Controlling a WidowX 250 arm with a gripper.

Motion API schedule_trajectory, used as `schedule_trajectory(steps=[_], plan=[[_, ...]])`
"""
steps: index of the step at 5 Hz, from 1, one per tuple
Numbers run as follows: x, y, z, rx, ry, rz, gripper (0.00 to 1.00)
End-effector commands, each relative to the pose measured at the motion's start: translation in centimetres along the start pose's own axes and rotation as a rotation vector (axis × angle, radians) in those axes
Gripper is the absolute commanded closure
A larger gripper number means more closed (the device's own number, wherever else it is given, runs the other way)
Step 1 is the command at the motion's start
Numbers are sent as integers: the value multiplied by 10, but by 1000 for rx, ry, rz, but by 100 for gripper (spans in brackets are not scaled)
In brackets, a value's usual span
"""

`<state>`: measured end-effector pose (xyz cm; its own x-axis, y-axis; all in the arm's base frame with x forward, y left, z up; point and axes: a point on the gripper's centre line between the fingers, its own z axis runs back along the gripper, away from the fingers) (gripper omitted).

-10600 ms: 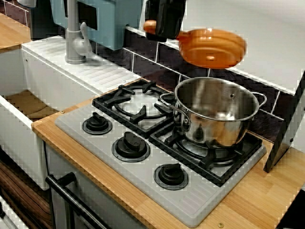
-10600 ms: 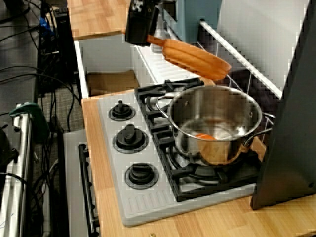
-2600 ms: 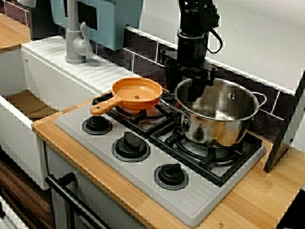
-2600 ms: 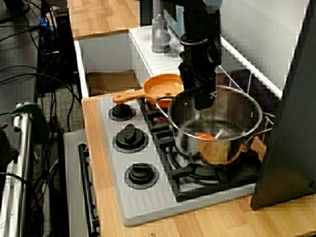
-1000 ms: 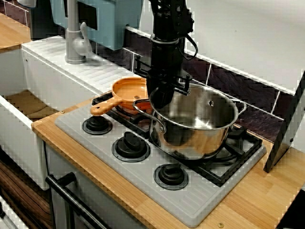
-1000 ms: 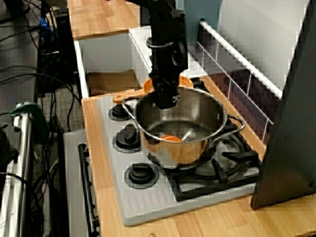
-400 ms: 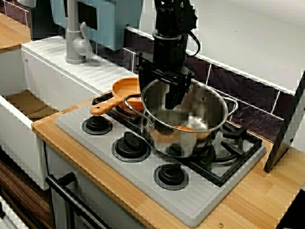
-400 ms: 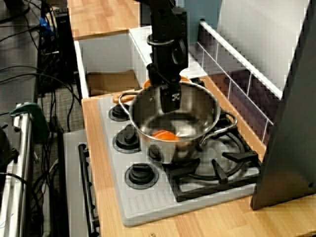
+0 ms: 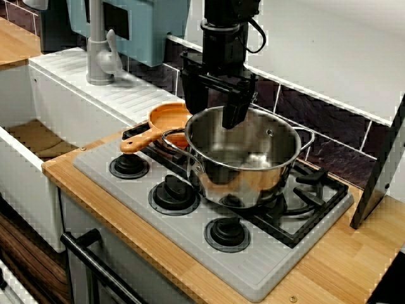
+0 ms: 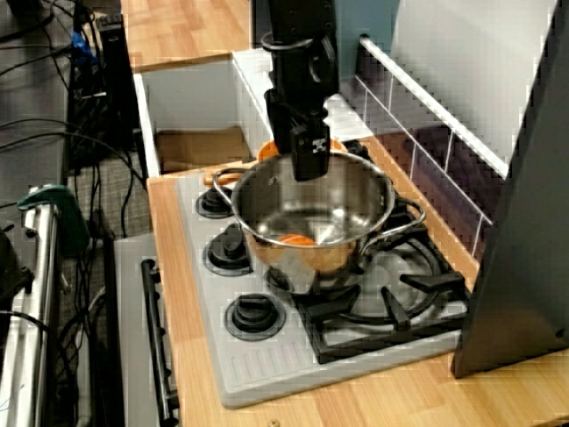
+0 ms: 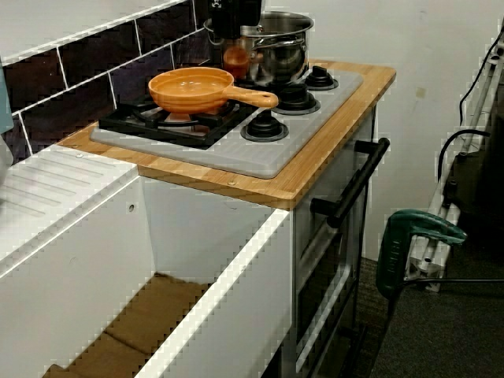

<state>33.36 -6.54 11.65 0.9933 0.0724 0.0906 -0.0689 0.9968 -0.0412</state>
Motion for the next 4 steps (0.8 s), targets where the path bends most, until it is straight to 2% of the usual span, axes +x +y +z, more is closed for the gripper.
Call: schedule_trajectory(steps=[1, 4], plan=[[9, 7, 39, -26, -89, 18, 0], [5, 48, 57, -35, -134, 75, 0]])
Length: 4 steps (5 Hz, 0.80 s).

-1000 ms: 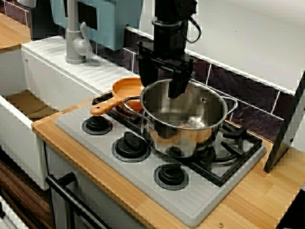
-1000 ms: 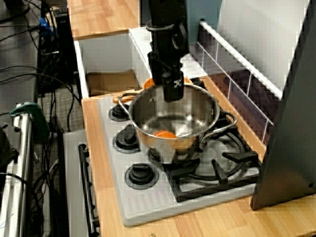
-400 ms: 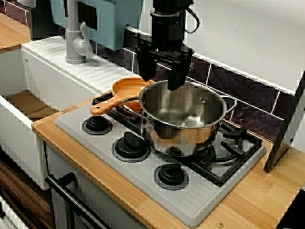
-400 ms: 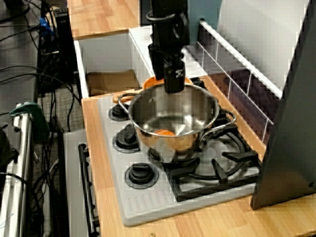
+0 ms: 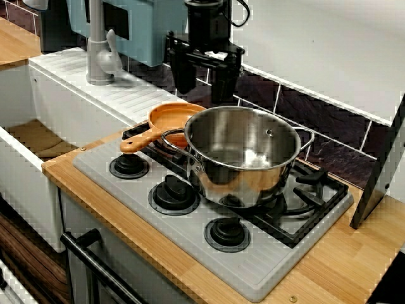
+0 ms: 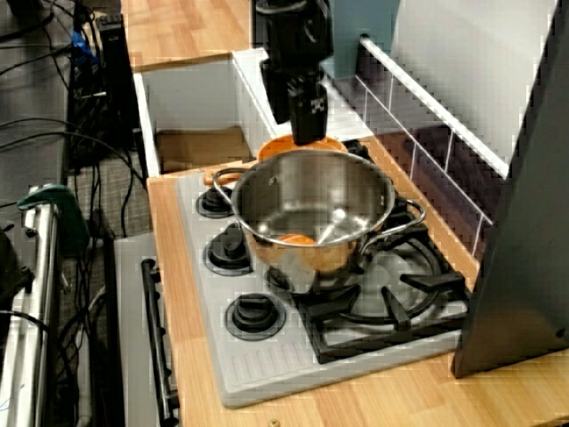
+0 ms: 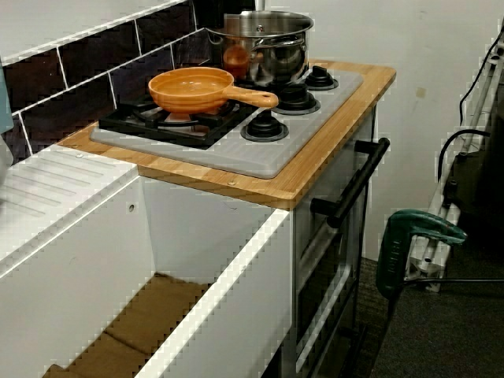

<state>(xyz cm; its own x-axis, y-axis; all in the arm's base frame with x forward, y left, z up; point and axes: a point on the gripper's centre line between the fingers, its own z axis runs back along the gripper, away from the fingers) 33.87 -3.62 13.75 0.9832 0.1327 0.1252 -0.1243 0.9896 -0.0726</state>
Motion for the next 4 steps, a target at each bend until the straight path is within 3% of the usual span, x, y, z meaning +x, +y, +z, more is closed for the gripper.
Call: schedule_trajectory(steps=[1, 3, 4], plan=[[-7, 33, 37, -5, -95, 11, 0], [-8, 61, 38, 13, -141, 70, 0], [-6, 73, 28, 26, -162, 95, 0]])
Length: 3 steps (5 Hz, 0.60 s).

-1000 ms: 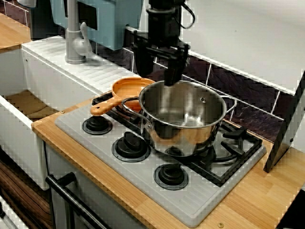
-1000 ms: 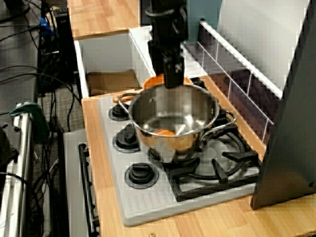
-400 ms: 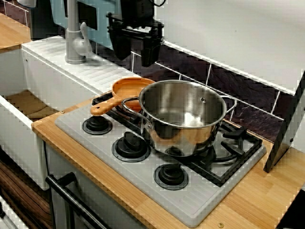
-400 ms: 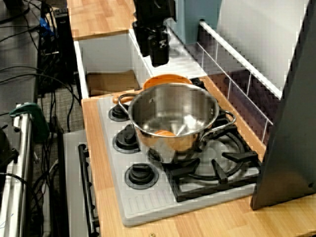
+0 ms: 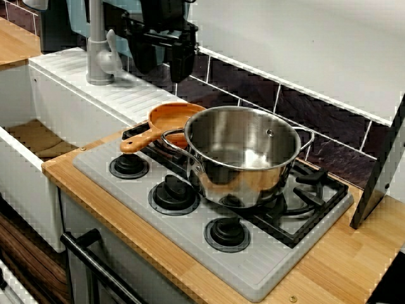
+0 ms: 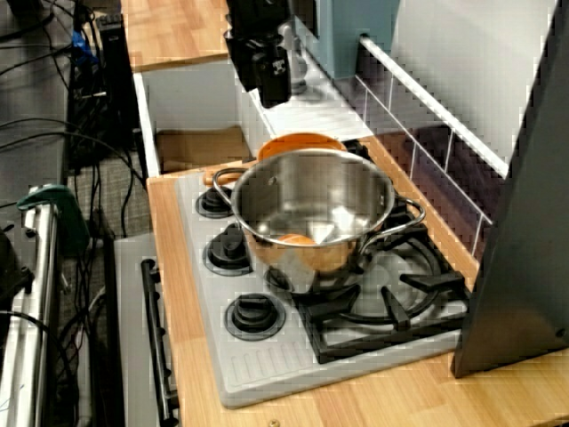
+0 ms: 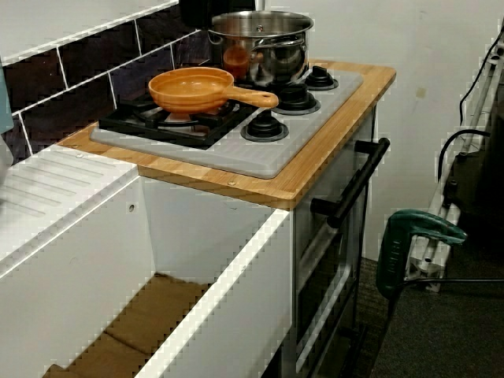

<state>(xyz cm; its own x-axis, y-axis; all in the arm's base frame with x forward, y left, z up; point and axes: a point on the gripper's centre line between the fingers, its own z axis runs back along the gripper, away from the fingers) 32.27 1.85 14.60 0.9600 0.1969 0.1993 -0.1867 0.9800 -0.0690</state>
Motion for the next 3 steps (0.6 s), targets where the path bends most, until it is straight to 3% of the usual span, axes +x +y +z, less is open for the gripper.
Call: schedule_trajectory(steps=[1, 2, 3], plan=[[4, 22, 2, 29, -116, 22, 0], [8, 27, -16, 63, -152, 3, 0], [12, 29, -36, 97, -160, -2, 0]])
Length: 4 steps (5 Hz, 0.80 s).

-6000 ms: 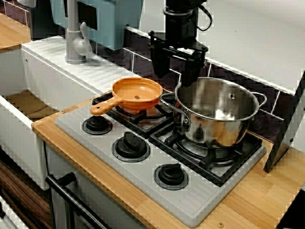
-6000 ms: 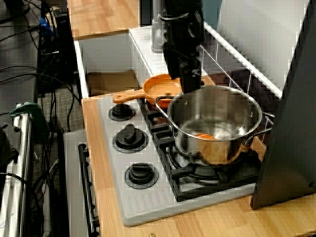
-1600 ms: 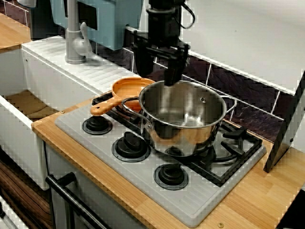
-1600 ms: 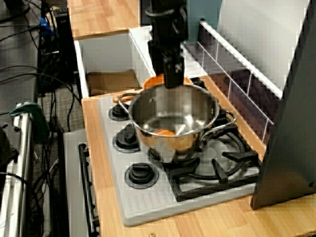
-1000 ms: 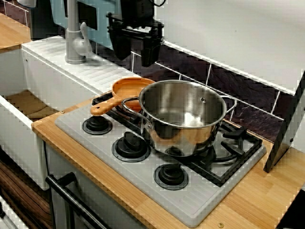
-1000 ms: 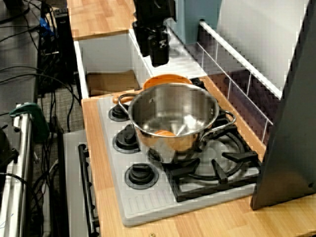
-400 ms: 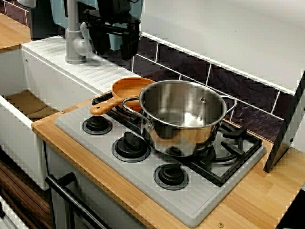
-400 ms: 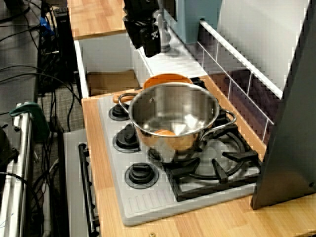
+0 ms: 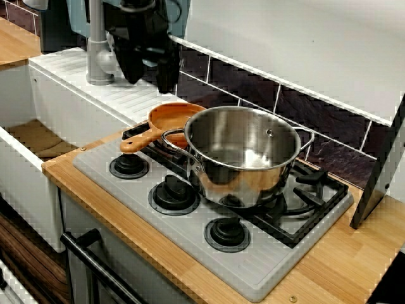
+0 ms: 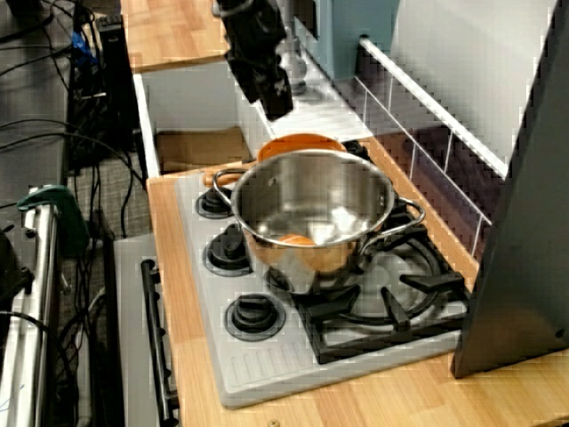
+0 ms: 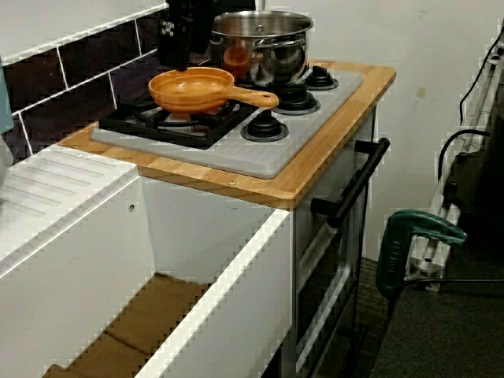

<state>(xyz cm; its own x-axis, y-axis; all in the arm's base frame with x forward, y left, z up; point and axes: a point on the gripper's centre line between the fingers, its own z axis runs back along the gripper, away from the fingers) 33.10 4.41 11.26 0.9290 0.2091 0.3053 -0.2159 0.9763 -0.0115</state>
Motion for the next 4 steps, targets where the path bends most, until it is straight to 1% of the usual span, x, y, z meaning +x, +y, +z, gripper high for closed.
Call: schedule_trajectory(steps=[1, 2, 3, 4], plan=[[9, 2, -15, 41, -42, -14, 0], [11, 0, -21, 41, -30, -27, 0], [11, 0, -22, 30, -12, -38, 0], [11, 1, -22, 31, -5, -35, 0]])
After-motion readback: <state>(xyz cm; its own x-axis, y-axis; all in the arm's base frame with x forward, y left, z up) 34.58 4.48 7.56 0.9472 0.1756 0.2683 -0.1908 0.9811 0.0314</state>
